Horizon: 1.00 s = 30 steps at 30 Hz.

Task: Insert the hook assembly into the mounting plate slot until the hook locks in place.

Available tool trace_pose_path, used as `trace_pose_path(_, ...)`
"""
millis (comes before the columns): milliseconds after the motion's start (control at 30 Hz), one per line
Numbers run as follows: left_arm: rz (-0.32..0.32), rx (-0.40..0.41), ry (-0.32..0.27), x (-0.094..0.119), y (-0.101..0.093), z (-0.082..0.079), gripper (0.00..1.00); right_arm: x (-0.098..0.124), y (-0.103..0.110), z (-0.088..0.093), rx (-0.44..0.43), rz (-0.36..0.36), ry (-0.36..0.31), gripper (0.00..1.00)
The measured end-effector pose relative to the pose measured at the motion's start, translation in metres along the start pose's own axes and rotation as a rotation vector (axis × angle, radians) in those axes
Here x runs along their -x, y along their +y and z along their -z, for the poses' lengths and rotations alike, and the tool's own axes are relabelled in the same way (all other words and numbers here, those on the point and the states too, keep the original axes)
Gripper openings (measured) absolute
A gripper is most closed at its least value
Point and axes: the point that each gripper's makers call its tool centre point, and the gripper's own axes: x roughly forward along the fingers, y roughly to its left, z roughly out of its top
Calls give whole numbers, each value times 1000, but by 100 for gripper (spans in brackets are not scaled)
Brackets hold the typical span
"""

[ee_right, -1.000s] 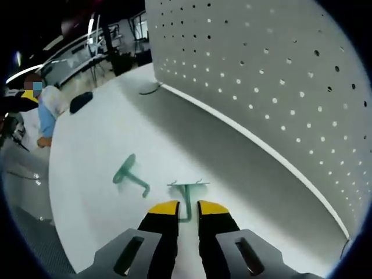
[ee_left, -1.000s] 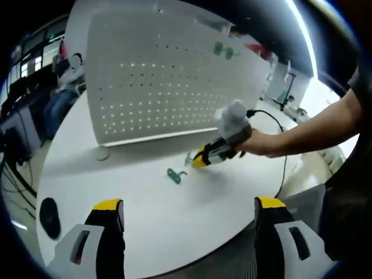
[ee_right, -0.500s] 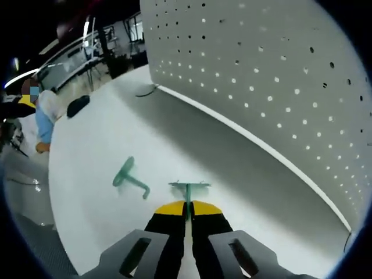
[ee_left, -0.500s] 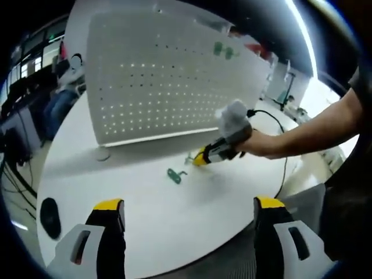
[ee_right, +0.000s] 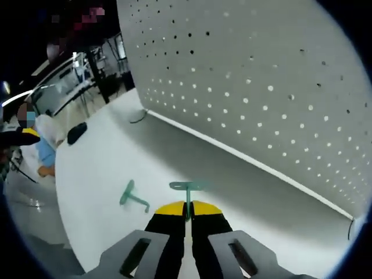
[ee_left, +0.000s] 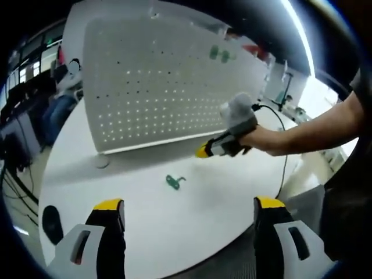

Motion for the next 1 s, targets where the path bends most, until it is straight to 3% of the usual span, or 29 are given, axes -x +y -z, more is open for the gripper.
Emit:
trace_pose_path(233, -20, -11, -22, 3, 6, -8, 94, 19, -9, 0, -51, 22, -33, 0)
trace_pose_path(433, -30, -17, -44, 6, 7, -14, 94, 43, -11, -10, -93, 32, -109, 0)
trace_pose_path(533, -27, -16, -53, 6, 7, -17, 93, 52, -11, -9, -198, 16, -132, 0)
trace_pose_path(600, -20, -20, -57, 7, 6, -19, 91, 58, -9, -9, -193, 13, -137, 0)
trace_pose_path(767, 26, 19, -87, 8, -3, -27, 88, 77, 3, -10, -214, -7, -177, 0)
trace_pose_path(933, 56, -19, -86, 6, -14, -33, 85, 91, 20, -6, -330, -74, -200, 0)
trace_pose_path(1000, 65, -36, -93, 7, -18, -36, 82, 100, 34, -8, -374, -132, -206, 0)
